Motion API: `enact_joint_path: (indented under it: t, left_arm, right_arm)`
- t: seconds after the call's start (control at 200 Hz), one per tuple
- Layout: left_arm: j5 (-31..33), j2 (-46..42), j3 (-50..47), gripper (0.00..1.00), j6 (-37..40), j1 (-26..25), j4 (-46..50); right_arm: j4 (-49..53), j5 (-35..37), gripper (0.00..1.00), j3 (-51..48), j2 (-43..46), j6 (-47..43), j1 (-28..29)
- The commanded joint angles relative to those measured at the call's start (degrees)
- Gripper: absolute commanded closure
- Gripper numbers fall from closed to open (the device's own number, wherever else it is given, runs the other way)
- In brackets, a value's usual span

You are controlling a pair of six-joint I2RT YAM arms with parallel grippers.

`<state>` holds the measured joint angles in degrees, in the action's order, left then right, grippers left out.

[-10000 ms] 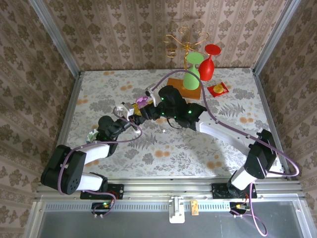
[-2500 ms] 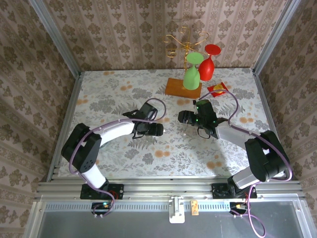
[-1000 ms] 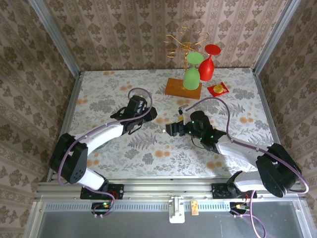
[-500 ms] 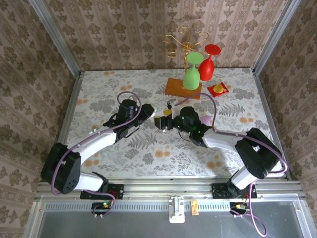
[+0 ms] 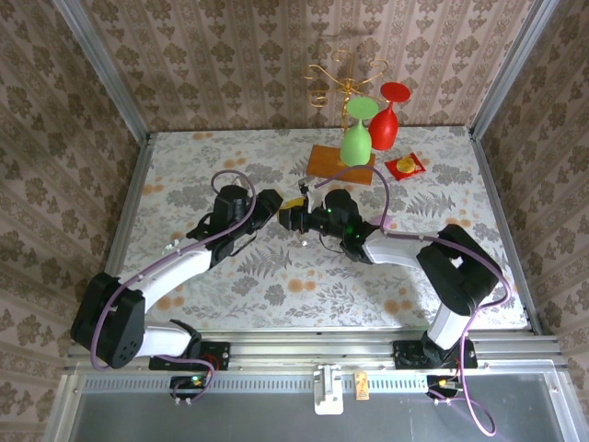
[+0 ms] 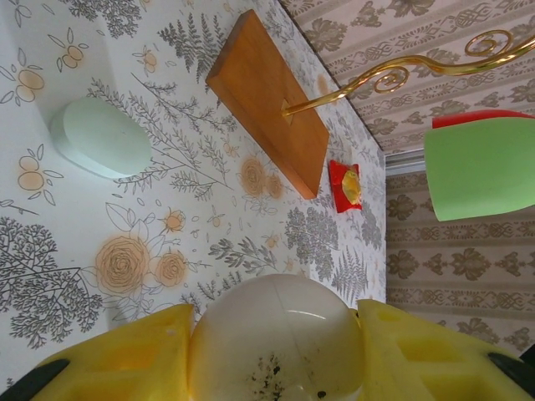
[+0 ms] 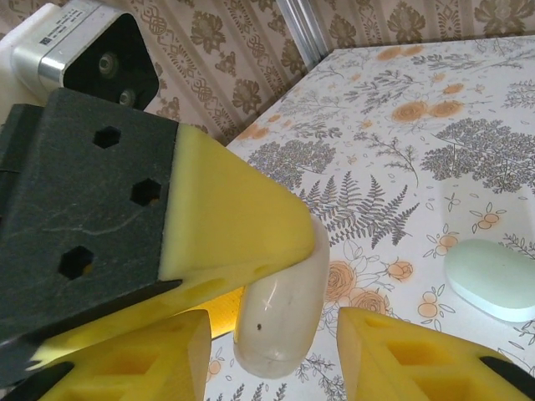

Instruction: Insert wireless bluetooth earbuds into charging case

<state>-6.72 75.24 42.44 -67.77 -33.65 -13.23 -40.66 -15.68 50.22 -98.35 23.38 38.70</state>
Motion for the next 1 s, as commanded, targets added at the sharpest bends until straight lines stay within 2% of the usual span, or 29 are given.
enact_joint_path:
  t: [0.0,0.17,0.305,0.525,0.63,0.705,0.885,0.995]
  left_arm:
    - [-2.39,-1.35,-0.95,0.56,-1.64,0.18,-2.3]
    - [-3.35,-1.22,-0.95,0.56,-2.06,0.16,-3.25]
    - [-3.21,-1.32,-1.04,0.55,-1.25,0.16,-3.29]
    - [-2.96,-2.91,1.04,0.33,8.97,-0.19,-1.18]
    - [-2.47,-5.33,1.04,0.21,16.64,0.0,-1.89]
    - [-2.94,-7.35,2.3,0.17,26.43,-0.31,-0.98]
    - [-0.88,-11.14,4.67,0.13,47.63,-1.07,6.99]
    - [-6.18,-13.02,3.76,0.13,58.83,-1.42,7.44]
  right_arm:
    - [-2.91,-0.93,0.59,2.13,-0.79,0.88,0.33]
    - [-1.84,-1.89,0.73,2.21,-0.38,-0.29,0.23]
    - [2.14,-2.6,0.8,2.79,0.69,-2.8,0.24]
    - [4.43,-3.89,0.83,1.33,3.84,-4.85,-0.67]
    - [7.68,-5.32,0.84,0.59,6.85,-7.03,-1.92]
    - [11.7,-7.15,0.84,0.29,8.95,-9.91,-3.1]
    - [20.8,-16.34,0.85,0.45,14.31,-15.26,-7.61]
    - [27.62,-21.15,0.85,1.78,17.9,-18.63,-10.04]
